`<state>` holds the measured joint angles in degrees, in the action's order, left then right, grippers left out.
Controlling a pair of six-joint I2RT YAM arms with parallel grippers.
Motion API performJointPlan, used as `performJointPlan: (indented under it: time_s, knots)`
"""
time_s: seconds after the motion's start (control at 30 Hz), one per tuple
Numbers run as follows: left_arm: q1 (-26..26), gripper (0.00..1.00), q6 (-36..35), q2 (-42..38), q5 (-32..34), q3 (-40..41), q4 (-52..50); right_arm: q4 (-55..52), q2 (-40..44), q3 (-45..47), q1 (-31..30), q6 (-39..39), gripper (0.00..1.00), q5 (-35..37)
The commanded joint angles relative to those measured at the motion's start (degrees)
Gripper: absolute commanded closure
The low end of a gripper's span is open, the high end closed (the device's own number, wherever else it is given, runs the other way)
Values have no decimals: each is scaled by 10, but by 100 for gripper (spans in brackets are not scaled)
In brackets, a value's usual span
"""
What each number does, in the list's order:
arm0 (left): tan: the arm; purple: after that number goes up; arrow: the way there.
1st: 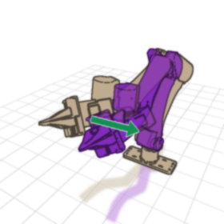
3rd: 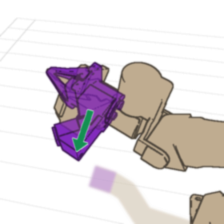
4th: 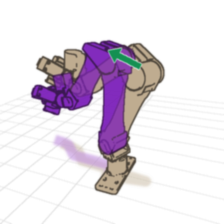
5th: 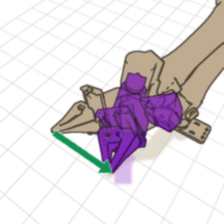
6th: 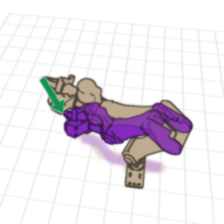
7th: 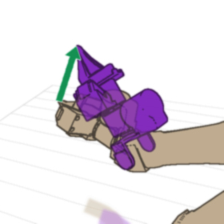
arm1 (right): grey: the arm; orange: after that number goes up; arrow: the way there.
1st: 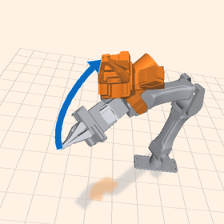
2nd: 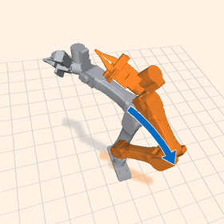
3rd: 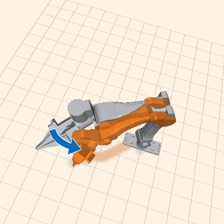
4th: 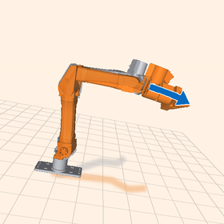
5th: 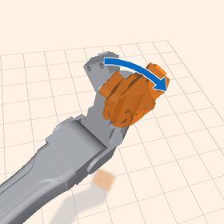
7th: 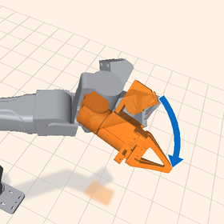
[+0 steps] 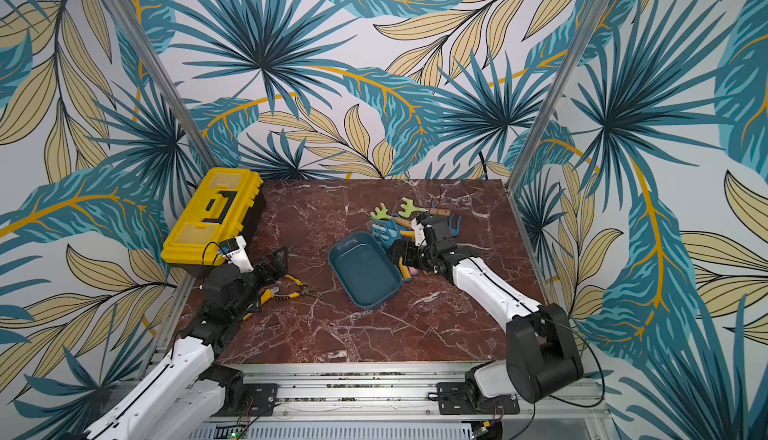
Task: Put the rake into the storage box
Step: Move the storage box to the center of the board, then pick up the rake at the center of the board.
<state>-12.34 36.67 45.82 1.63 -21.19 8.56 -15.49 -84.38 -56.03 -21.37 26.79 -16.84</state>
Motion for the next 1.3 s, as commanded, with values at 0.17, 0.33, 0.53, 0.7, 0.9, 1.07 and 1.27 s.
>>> performJointPlan:
  time_s: [0.17, 0.33, 0.53, 0.7, 0.9, 1.07, 1.27]
  knots:
    - [4, 0, 22, 17, -19, 19, 49, -42, -111, -78, -65, 13, 3, 10]
    - [4, 0, 21, 15, -23, 20, 50, -54, -148, -116, -101, 7, 5, 1]
    - [4, 0, 24, 23, -31, 19, 53, -51, -180, -151, -139, 23, 5, -17]
    - [4, 0, 26, 40, -37, 15, 54, -33, -170, -143, -154, 57, 6, -32]
    - [4, 0, 20, 82, -72, -5, 51, -113, -87, -132, -149, 50, 8, 106]
    - [-7, 0, 7, 111, -78, -22, 42, -165, -69, -135, -124, 21, 22, 166]
    - [-19, 0, -14, 130, -39, -53, -16, -226, -133, -194, -118, -37, 34, 206]
